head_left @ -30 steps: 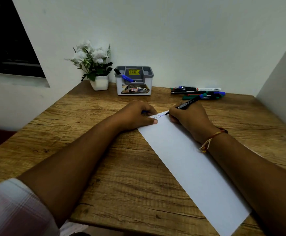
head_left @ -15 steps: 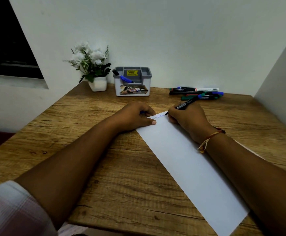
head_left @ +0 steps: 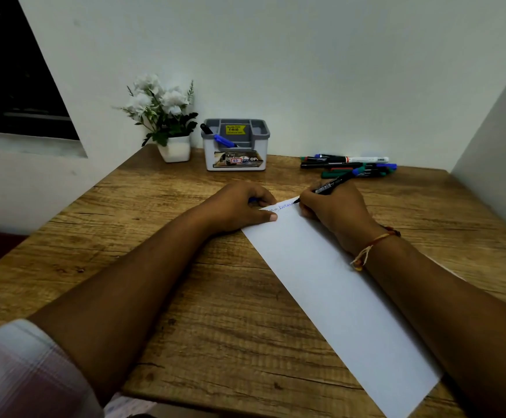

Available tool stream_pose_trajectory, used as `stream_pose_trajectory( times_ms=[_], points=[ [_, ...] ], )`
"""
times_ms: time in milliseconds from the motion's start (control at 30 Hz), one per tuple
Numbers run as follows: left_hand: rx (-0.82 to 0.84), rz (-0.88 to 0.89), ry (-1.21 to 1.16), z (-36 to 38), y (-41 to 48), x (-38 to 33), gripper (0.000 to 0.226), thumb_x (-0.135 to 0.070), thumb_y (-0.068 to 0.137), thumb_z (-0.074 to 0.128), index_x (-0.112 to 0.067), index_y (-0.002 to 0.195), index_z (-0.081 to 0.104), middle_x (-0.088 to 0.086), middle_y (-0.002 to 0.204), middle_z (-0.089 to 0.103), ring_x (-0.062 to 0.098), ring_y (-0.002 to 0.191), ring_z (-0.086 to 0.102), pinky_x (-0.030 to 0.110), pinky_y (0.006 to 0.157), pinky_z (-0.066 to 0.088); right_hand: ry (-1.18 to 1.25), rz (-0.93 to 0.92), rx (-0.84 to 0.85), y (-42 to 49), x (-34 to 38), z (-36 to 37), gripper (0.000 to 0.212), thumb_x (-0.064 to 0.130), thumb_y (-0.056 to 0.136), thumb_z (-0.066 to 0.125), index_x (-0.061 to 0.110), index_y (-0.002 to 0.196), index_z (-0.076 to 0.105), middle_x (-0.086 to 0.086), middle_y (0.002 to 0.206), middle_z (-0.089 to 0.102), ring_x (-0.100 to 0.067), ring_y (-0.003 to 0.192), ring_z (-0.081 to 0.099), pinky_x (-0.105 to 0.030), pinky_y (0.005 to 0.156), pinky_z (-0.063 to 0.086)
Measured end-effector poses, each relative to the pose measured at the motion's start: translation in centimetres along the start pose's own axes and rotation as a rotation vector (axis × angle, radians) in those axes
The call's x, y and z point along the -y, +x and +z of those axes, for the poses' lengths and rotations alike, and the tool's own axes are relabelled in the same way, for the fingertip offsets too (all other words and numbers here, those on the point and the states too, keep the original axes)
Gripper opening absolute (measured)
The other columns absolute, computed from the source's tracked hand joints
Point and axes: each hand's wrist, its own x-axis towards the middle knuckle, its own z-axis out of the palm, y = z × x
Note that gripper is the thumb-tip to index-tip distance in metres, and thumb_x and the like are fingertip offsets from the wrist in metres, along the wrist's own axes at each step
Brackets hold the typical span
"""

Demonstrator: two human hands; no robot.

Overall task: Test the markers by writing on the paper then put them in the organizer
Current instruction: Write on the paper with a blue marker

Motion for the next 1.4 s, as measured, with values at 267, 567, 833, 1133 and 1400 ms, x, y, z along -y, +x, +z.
stream_pose_trajectory(
  times_ms=[267, 567, 833, 1133, 1400],
  points=[
    [-0.001, -0.005, 0.008, 0.0, 0.1, 0.0, 0.037, -0.032, 0.084, 0.076, -0.024, 0.120, 0.070, -0.010, 0.118, 0.066, 0.000, 0.099, 0.057, 0.008, 0.074, 0.039, -0.026, 0.012, -0.014, 0.0, 0.0, 0.0, 0.029, 0.020, 0.076, 0.064, 0.016, 0.048, 0.063, 0.003, 0.053, 0.066, -0.011, 0.058, 0.059, -0.032, 0.064, 0.047],
    [-0.005, -0.008, -0.019, 0.0, 0.1, 0.0, 0.035, -0.032, 0.083, 0.078, -0.024, 0.116, 0.072, -0.011, 0.114, 0.068, 0.001, 0.100, 0.059, 0.011, 0.078, 0.042, -0.029, 0.044, -0.013, -0.1, 0.4, -0.1, 0.021, 0.023, 0.077, 0.066, 0.014, 0.058, 0.066, 0.003, 0.053, 0.065, -0.014, 0.060, 0.060, -0.034, 0.062, 0.046],
    [-0.003, -0.011, -0.003, -0.1, -0.1, -0.3, 0.035, -0.031, 0.084, 0.076, -0.024, 0.118, 0.071, -0.012, 0.114, 0.065, 0.002, 0.101, 0.057, 0.011, 0.080, 0.043, -0.049, 0.015, -0.025, -0.3, 0.5, 0.0, 0.018, 0.021, 0.083, 0.065, 0.016, 0.066, 0.064, 0.000, 0.060, 0.066, -0.015, 0.065, 0.060, -0.037, 0.070, 0.050],
    [-0.064, -0.129, -0.036, -0.2, -0.7, -1.0, 0.051, -0.035, 0.081, 0.079, -0.026, 0.124, 0.055, -0.016, 0.102, 0.058, 0.002, 0.096, 0.055, 0.016, 0.076, 0.043, 0.166, 0.051, -0.017, 0.0, 0.3, -0.2, 0.016, 0.010, 0.089, 0.062, 0.011, 0.074, 0.064, -0.001, 0.057, 0.063, -0.004, 0.042, 0.056, -0.020, 0.049, 0.042],
    [-0.284, -0.123, -0.250, -0.6, -0.9, -1.6, 0.025, -0.013, 0.100, 0.050, -0.024, 0.120, 0.040, -0.007, 0.109, 0.066, 0.004, 0.079, 0.060, 0.025, 0.067, 0.047, 0.642, 0.132, 0.037, -0.2, 0.9, -0.5, 0.010, 0.010, 0.099, 0.065, 0.007, 0.104, 0.073, -0.011, 0.091, 0.073, -0.015, 0.079, 0.071, -0.023, 0.065, 0.060]
  ],
)
